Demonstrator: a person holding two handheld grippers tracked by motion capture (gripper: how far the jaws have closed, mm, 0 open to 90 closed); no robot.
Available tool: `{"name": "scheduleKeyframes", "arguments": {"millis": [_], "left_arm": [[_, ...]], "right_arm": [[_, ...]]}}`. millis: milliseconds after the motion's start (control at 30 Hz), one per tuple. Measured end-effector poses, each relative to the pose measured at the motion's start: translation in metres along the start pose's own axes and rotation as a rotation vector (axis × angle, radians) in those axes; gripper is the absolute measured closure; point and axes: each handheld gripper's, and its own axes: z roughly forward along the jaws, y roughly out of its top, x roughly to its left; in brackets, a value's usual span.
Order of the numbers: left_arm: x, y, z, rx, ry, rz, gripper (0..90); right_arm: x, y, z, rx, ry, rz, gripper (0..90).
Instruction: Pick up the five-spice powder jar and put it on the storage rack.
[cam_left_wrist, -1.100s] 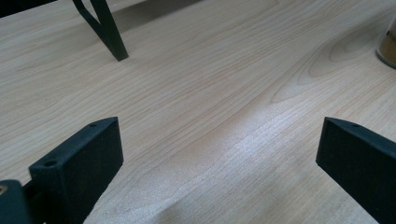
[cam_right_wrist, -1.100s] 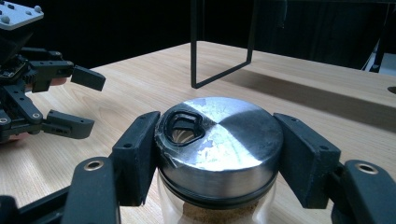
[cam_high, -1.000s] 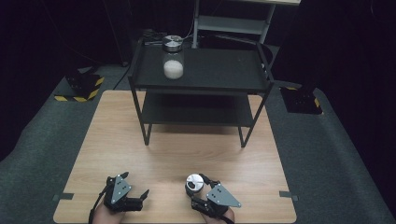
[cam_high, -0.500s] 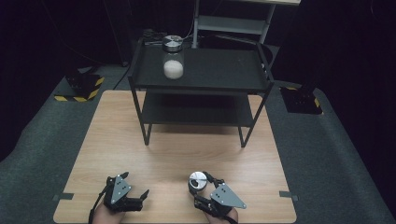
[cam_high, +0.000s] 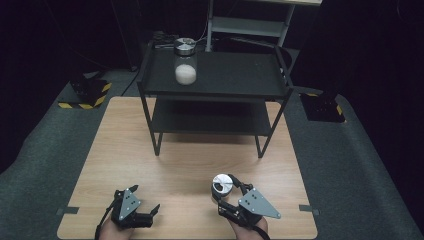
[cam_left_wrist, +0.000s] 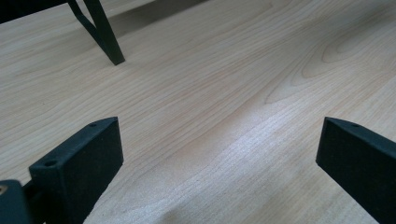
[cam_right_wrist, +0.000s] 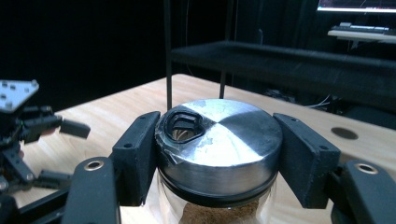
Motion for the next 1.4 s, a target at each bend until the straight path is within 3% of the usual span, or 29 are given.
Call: {"name": "scheduleKeyframes", "arguments": {"millis": [233,533,767,1033,1400], "left_arm": [[0.0,-0.001,0.0,-0.003,-0.002,-0.002,0.8],[-0.005,0.003,0.0,0.023,0.019,0.006,0.9],[-0.011,0.004,0.0,0.032,0.031,0.042,0.9],[-0.002,0.003,0.0,0.027,0.006,-0.011,0.9],[-0.001,0.002,-0.001,0.022,-0.005,0.009,0.9]], "right_arm": [[-0.006,0.023,-0.003,-0.032,-0.011,0.001,35.2],[-0.017,0.049,-0.002,-0.017,-0.041,0.005,35.2],[-0.024,0.067,-0.001,-0.019,-0.058,0.005,35.3],[-0.034,0.093,0.004,-0.032,-0.064,-0.022,35.3],[-0.044,0.12,0.01,-0.066,-0.07,-0.021,35.2]]}}
